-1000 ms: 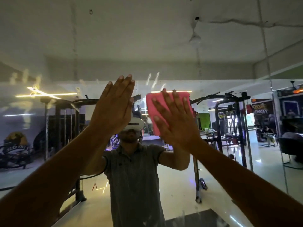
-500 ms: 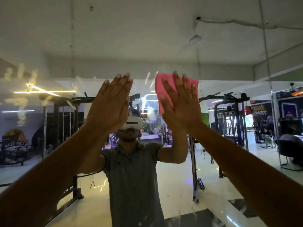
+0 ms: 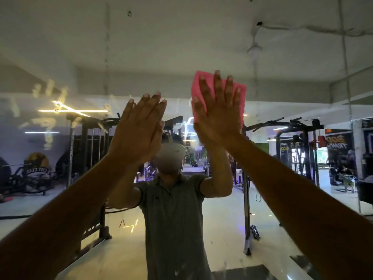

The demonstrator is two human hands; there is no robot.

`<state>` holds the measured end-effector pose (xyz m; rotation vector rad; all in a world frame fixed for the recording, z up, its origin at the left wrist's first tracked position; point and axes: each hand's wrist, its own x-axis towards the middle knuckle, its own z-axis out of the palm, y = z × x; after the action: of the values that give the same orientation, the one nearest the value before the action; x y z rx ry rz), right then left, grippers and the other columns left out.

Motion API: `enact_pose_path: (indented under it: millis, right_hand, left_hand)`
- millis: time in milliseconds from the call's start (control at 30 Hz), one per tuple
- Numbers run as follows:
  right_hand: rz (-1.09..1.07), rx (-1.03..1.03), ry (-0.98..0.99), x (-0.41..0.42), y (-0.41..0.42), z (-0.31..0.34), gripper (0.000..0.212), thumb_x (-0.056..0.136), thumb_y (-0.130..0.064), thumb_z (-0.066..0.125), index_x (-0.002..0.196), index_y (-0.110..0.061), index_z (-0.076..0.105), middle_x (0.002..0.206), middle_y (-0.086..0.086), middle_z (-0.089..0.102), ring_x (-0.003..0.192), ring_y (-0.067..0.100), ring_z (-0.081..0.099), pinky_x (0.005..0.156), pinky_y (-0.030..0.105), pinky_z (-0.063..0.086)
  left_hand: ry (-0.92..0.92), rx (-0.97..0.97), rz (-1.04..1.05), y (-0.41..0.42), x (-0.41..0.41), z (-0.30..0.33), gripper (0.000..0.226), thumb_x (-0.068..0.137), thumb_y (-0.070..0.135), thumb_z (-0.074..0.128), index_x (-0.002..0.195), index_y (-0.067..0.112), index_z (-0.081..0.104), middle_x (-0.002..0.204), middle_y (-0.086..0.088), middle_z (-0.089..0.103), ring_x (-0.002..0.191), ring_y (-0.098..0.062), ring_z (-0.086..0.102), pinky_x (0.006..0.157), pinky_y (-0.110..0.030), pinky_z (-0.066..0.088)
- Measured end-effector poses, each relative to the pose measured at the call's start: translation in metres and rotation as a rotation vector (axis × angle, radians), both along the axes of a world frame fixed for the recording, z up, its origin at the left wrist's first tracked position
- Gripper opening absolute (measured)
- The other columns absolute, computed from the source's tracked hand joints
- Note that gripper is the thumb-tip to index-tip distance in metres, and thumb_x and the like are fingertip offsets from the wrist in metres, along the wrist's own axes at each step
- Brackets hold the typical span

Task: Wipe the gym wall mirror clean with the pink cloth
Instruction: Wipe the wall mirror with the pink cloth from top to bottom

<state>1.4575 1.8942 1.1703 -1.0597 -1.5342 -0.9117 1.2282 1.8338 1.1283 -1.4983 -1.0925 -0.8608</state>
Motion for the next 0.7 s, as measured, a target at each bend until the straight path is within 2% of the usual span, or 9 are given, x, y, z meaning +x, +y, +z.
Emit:
enact_pose_path:
  millis: [100,200,300,400,433,500,567,633,700]
  right_hand:
    - [0.003,0.046,-0.214,-0.028,-0.002,-0.047,0.073,0.113,-0.064,0.017,0.176,-0.03,0.0,0.184,0.013,-0.01,0.169,0.041,-0.008,0.135,0.066,0.0]
    - [0.068,0.031,-0.345,0.002,0.005,-0.092,0.072,0.114,-0.061,0.02,0.177,-0.029,0.007,0.184,0.01,-0.007,0.17,0.037,-0.008,0.134,0.066,0.005]
    - [0.017,0.029,-0.192,0.02,0.008,-0.045,0.074,0.112,-0.065,0.009,0.177,-0.029,0.008,0.184,0.012,-0.004,0.169,0.041,-0.004,0.134,0.069,0.004]
    - [-0.004,0.005,-0.014,-0.016,-0.008,0.001,0.075,0.11,-0.064,0.01,0.177,-0.03,0.005,0.184,0.015,-0.004,0.169,0.044,-0.003,0.134,0.064,-0.008]
    - [-0.017,0.013,-0.032,-0.03,-0.011,-0.002,0.075,0.11,-0.064,0.011,0.176,-0.03,0.004,0.184,0.015,-0.005,0.169,0.044,-0.003,0.135,0.062,-0.009]
    - [-0.017,0.06,-0.194,-0.039,-0.01,-0.032,0.074,0.113,-0.064,0.014,0.177,-0.029,0.005,0.184,0.015,-0.006,0.169,0.043,-0.005,0.135,0.065,-0.002]
    - [0.015,0.062,-0.334,-0.02,-0.001,-0.072,0.073,0.114,-0.062,0.023,0.177,-0.026,0.009,0.184,0.014,-0.005,0.169,0.04,-0.006,0.134,0.068,0.005]
    - [0.018,0.057,-0.302,0.007,0.007,-0.069,0.074,0.113,-0.062,0.024,0.177,-0.026,0.012,0.184,0.014,-0.003,0.169,0.041,-0.004,0.132,0.071,0.007]
    - [-0.014,0.05,-0.123,0.014,0.008,-0.027,0.076,0.111,-0.066,0.018,0.176,-0.027,0.014,0.184,0.016,0.002,0.168,0.045,0.001,0.133,0.072,0.006]
  left_hand:
    - [-0.007,-0.006,0.012,0.0,-0.002,-0.001,0.064,0.113,0.039,0.027,0.17,0.009,0.029,0.178,-0.011,0.023,0.167,-0.03,0.017,0.136,-0.054,0.009]
    - [0.018,-0.032,0.03,0.0,-0.008,0.0,0.065,0.114,0.039,0.023,0.17,0.008,0.026,0.179,-0.012,0.02,0.167,-0.029,0.015,0.136,-0.051,0.005]
    - [0.044,-0.025,0.051,-0.001,-0.018,0.001,0.068,0.112,0.041,0.018,0.17,0.006,0.027,0.179,-0.013,0.021,0.167,-0.03,0.016,0.136,-0.051,0.005]
    - [0.042,0.012,0.017,-0.003,-0.024,-0.001,0.066,0.113,0.039,0.022,0.169,0.005,0.03,0.178,-0.014,0.024,0.166,-0.031,0.019,0.136,-0.053,0.007]
    - [0.033,0.016,0.009,-0.003,-0.024,-0.002,0.065,0.113,0.038,0.024,0.169,0.006,0.03,0.178,-0.013,0.024,0.167,-0.03,0.019,0.136,-0.053,0.008]
    - [0.017,0.006,0.003,-0.003,-0.023,0.0,0.063,0.114,0.037,0.024,0.169,0.007,0.03,0.178,-0.012,0.023,0.167,-0.029,0.018,0.136,-0.053,0.009]
    - [0.028,-0.006,0.003,-0.002,-0.023,0.001,0.065,0.114,0.038,0.022,0.169,0.006,0.03,0.178,-0.014,0.024,0.167,-0.03,0.018,0.136,-0.054,0.01]
    - [0.046,-0.002,0.001,-0.001,-0.025,0.002,0.066,0.113,0.038,0.021,0.168,0.004,0.032,0.176,-0.016,0.027,0.165,-0.033,0.022,0.135,-0.056,0.012]
    - [0.053,0.004,-0.001,0.001,-0.027,0.002,0.065,0.113,0.037,0.023,0.168,0.004,0.033,0.176,-0.016,0.027,0.165,-0.033,0.022,0.135,-0.056,0.011]
